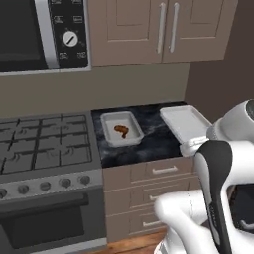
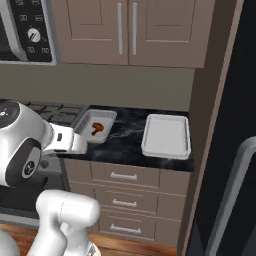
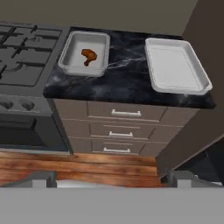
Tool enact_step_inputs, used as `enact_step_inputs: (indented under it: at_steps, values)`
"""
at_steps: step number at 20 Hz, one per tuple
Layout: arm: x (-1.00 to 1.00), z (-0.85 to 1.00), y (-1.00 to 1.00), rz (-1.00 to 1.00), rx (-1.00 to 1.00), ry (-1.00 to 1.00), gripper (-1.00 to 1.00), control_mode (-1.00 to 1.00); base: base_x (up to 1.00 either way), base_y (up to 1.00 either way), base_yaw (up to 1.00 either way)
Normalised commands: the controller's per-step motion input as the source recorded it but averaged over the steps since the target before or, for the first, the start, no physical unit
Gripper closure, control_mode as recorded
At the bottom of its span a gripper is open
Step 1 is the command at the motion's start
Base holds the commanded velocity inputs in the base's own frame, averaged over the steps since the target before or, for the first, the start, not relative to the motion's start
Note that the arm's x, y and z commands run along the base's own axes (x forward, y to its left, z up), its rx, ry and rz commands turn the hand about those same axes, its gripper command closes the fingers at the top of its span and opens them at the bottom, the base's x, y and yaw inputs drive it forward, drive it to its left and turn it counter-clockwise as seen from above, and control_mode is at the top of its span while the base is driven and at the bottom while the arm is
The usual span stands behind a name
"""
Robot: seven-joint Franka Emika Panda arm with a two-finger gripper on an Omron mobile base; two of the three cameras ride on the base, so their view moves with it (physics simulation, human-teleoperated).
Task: Place one cucumber and one chicken drumstick in each tupperware on the nearby counter, to pack two identical lunches.
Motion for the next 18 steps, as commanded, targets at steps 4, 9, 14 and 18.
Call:
enact_step_inputs:
  at_steps: [4,9,14,18]
  values:
    - [0.0,0.0,0.0,0.0,0.0,0.0,-1.0,1.0,-1.0,-0.94,0.0]
    - [0.0,0.0,0.0,0.0,0.0,0.0,-1.0,1.0,-1.0,-0.75,0.0]
    - [0.0,0.0,0.0,0.0,0.0,0.0,-1.0,1.0,-0.98,-0.52,0.0]
    - [0.0,0.0,0.0,0.0,0.0,0.0,-1.0,1.0,-0.39,-0.98,0.0]
